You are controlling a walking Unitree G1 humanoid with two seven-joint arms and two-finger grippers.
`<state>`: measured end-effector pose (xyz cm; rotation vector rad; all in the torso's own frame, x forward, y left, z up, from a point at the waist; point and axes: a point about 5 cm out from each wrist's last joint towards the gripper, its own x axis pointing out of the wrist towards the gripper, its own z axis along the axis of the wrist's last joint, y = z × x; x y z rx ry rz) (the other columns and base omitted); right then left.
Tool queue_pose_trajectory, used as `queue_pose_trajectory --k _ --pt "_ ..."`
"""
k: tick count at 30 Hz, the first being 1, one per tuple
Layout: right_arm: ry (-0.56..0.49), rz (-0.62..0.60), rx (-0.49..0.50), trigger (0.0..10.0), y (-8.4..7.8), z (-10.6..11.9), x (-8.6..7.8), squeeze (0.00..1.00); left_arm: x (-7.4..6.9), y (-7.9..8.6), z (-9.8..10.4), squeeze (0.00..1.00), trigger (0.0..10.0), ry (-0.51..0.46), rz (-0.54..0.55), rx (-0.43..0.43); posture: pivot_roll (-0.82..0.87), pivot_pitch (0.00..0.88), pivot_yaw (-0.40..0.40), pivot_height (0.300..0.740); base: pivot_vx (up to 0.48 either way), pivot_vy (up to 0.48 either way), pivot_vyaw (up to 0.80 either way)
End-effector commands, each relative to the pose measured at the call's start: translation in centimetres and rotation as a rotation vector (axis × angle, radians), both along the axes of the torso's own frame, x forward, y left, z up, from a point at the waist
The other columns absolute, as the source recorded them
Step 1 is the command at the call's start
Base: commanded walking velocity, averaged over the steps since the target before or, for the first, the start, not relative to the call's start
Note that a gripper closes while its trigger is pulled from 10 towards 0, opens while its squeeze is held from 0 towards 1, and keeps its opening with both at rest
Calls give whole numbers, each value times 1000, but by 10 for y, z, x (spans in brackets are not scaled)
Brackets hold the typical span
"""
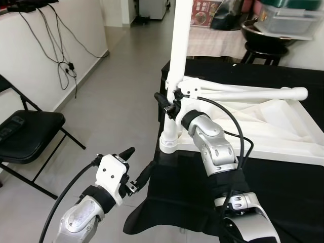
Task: Building children table
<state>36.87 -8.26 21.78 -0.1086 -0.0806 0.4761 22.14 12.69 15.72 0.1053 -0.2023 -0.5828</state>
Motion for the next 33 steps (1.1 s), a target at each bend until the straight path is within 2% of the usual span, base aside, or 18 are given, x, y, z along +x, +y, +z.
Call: queue_pose_trajectory --k 1,2,4,6,10,11,12,14,16,22,23,24,26,27,33 --pt "52 159 -8 10000 -1 -4 5 1000 0 -2 -3 0 10000 13 -2 -8 27 127 -59 740 0 0 0" --pt "52 159 -8 10000 -1 -4 5 1000 0 -2 -3 0 10000 13 -2 -8 27 127 -59 740 0 0 0" --pt "-18 384 20 10000 -1 18 11 1000 -1 -4 -2 0 10000 10 -6 -12 33 142 -64 740 0 0 0" --pt "-52 535 17 10000 -2 29 13 1000 -2 -5 -1 0 10000 8 -8 -15 43 157 -69 740 0 0 0" --pt "-60 583 7 10000 -1 31 13 1000 -3 -6 0 0 10000 8 -8 -16 43 157 -69 740 0 0 0" --pt "-50 654 3 10000 2 33 12 0 -4 -7 0 0 10000 7 -10 -17 53 176 -69 740 0 0 0" --pt "-50 654 3 10000 2 33 12 0 -4 -7 0 0 10000 7 -10 -17 53 176 -69 740 0 0 0" --pt "-11 782 21 10000 8 35 10 0 -8 -8 2 0 10000 10 -14 -18 69 194 -70 740 0 0 0" --pt "-11 782 21 10000 8 35 10 0 -8 -8 2 0 10000 10 -14 -18 69 194 -70 740 0 0 0" --pt "18 899 50 10000 17 43 10 0 -17 -10 3 0 10000 23 -26 -16 110 247 -67 740 0 0 0" --pt "14 916 62 9373 20 48 11 0 -21 -11 4 0 10000 29 -32 -16 120 262 -59 740 0 0 0" --pt "8 927 72 3451 22 53 12 0 -24 -11 5 0 10000 35 -37 -16 126 273 -57 740 0 0 0" --pt "8 927 72 3451 22 53 12 0 -24 -11 5 0 10000 35 -37 -16 126 273 -57 740 0 0 0" --pt "-1 935 80 0 23 57 14 0 -27 -12 5 0 10000 41 -42 -15 131 281 -56 740 0 0 0" --pt "-24 980 82 0 20 65 14 0 -35 -14 6 0 10000 56 -56 -15 141 306 -48 740 0 0 0"
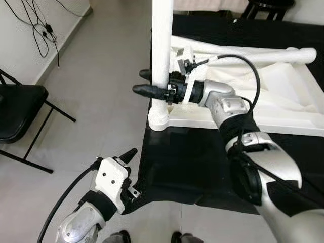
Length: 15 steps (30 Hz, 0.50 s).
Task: Building children table
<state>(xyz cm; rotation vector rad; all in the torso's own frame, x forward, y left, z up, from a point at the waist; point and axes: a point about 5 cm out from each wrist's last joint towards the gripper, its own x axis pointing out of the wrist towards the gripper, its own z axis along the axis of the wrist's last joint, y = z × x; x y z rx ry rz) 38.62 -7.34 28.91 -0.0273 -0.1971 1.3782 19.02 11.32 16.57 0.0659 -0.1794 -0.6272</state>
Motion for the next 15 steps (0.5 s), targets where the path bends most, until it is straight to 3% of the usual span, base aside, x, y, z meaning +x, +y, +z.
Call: queue_pose_trajectory --k 1,6,10,13,15 --pt "33 78 12 0 10 -5 -3 0 -5 -1 -2 0 10000 25 -13 11 141 306 -48 740 0 0 0" --pt "6 54 -1 0 4 -3 -2 0 -7 -2 -2 0 10000 35 -18 11 137 307 -45 740 0 0 0" --pt "-92 26 -52 0 -7 0 -2 0 -8 -3 -2 0 10000 44 -19 9 122 293 -44 740 0 0 0" --pt "-184 -53 -104 0 -20 -1 -1 0 -6 -2 -2 0 10000 48 -17 7 108 283 -45 740 0 0 0" --pt "-147 -125 -109 0 -25 -8 1 0 -4 -1 -2 0 10000 47 -15 7 86 262 -47 740 0 0 0"
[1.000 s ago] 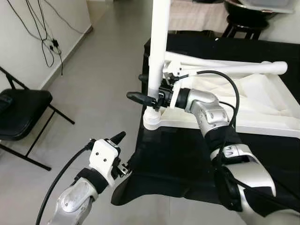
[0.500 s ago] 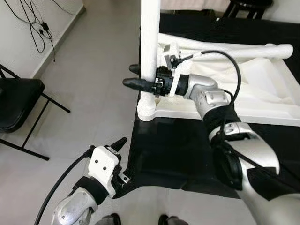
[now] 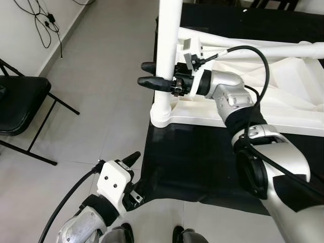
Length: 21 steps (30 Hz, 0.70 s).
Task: Building children table
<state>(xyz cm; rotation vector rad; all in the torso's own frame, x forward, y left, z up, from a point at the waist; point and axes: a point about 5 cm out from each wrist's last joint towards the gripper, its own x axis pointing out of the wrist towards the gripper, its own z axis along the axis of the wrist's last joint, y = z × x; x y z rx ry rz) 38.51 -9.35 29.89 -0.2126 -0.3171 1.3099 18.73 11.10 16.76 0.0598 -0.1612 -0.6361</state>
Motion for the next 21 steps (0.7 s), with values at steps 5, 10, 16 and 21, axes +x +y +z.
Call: queue_pose_trajectory --k 5,10,16,21 --pt "383 -887 136 0 -31 -95 -7 0 11 8 -8 0 10000 21 3 12 40 194 -21 740 0 0 0" --pt "331 -909 47 0 -35 -125 -34 0 17 12 -10 0 10000 23 10 10 23 169 -11 740 0 0 0" --pt "298 -1010 83 0 -34 -123 -26 0 29 18 -13 0 10000 18 33 9 21 114 -17 740 0 0 0" --pt "318 -1005 80 0 -24 -120 -30 0 29 18 -13 0 10000 15 40 4 22 123 -23 740 0 0 0"
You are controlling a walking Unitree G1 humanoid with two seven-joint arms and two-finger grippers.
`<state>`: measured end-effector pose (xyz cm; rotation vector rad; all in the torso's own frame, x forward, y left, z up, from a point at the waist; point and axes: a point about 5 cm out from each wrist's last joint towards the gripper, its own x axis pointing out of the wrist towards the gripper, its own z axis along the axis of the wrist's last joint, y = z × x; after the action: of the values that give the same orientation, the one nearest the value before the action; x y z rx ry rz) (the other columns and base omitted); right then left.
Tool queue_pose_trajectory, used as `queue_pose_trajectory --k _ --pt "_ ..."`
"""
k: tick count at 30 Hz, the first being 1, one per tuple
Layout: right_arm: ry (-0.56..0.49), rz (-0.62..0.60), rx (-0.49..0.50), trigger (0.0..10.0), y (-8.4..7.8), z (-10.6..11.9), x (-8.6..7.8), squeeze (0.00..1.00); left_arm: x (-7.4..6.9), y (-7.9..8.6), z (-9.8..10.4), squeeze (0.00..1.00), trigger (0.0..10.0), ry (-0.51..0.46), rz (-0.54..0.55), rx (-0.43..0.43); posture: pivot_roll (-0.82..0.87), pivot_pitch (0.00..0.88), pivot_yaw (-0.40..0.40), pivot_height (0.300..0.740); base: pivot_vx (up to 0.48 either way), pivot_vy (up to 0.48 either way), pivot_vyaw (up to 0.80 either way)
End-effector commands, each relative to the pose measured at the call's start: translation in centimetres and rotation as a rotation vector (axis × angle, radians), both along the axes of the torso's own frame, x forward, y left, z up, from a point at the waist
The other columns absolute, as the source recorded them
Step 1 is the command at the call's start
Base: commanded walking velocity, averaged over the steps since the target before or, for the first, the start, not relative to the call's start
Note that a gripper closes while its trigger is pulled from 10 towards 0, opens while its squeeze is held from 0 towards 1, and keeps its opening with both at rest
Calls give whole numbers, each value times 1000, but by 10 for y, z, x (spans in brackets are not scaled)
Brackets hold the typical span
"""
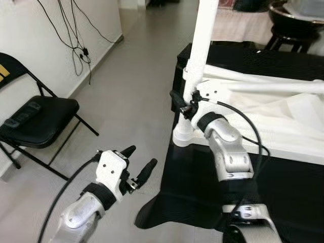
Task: Building children table
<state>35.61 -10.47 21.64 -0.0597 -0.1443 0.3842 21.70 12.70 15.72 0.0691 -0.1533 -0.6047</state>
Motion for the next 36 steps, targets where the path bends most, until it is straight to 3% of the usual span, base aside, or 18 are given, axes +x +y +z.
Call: queue_pose_trajectory --k 1,2,3,4,6,8,10,11,13,15,16,29,30,33,34,36 --pt "178 -56 -35 0 -8 -37 -3 0 -1 2 -3 0 10000 10 8 -5 22 123 -23 740 0 0 0" --pt "162 45 -25 10000 3 -33 -3 204 -1 2 -2 0 10000 8 7 -6 25 133 -24 740 0 0 0" --pt "162 45 -25 10000 3 -33 -3 204 -1 2 -2 0 10000 8 7 -6 25 133 -24 740 0 0 0" --pt "139 147 -11 10000 11 -26 -3 1000 -2 1 -2 0 10000 6 4 -8 29 144 -27 740 0 0 0" --pt "65 343 8 10000 20 -8 -1 1000 -3 -1 0 0 10000 3 -2 -10 39 162 -29 740 0 0 0" --pt "65 343 8 10000 20 -8 -1 1000 -3 -1 0 0 10000 3 -2 -10 39 162 -29 740 0 0 0" --pt "-38 582 -4 10000 20 18 5 1000 -6 -4 1 0 10000 1 -13 -12 51 184 -33 740 0 0 0" --pt "-38 582 -4 10000 20 18 5 1000 -6 -4 1 0 10000 1 -13 -12 51 184 -33 740 0 0 0" --pt "-90 747 -47 10000 17 35 9 1000 -9 -6 2 0 10000 -1 -23 -13 64 204 -38 740 0 0 0" --pt "-104 806 -62 10000 17 43 12 1000 -11 -8 2 0 10000 0 -28 -12 73 216 -41 740 0 0 0" --pt "-108 851 -75 10000 18 50 15 35 -15 -9 3 0 10000 1 -33 -12 88 237 -45 740 0 0 0" --pt "-93 1041 -119 10000 28 77 24 0 -32 -15 6 0 10000 23 -48 -12 137 303 -40 740 0 0 0" --pt "-106 1070 -121 4353 29 84 25 0 -36 -16 7 0 10000 31 -53 -11 138 309 -39 740 0 0 0" --pt "-109 1081 -123 4353 29 86 25 0 -37 -16 7 0 10000 35 -54 -11 138 309 -39 740 0 0 0" --pt "-110 1085 -127 0 29 87 25 0 -38 -16 7 0 10000 36 -55 -11 139 311 -39 740 0 0 0" --pt "-108 1092 -135 0 25 88 25 0 -39 -17 8 0 10000 41 -58 -11 138 316 -37 740 0 0 0"
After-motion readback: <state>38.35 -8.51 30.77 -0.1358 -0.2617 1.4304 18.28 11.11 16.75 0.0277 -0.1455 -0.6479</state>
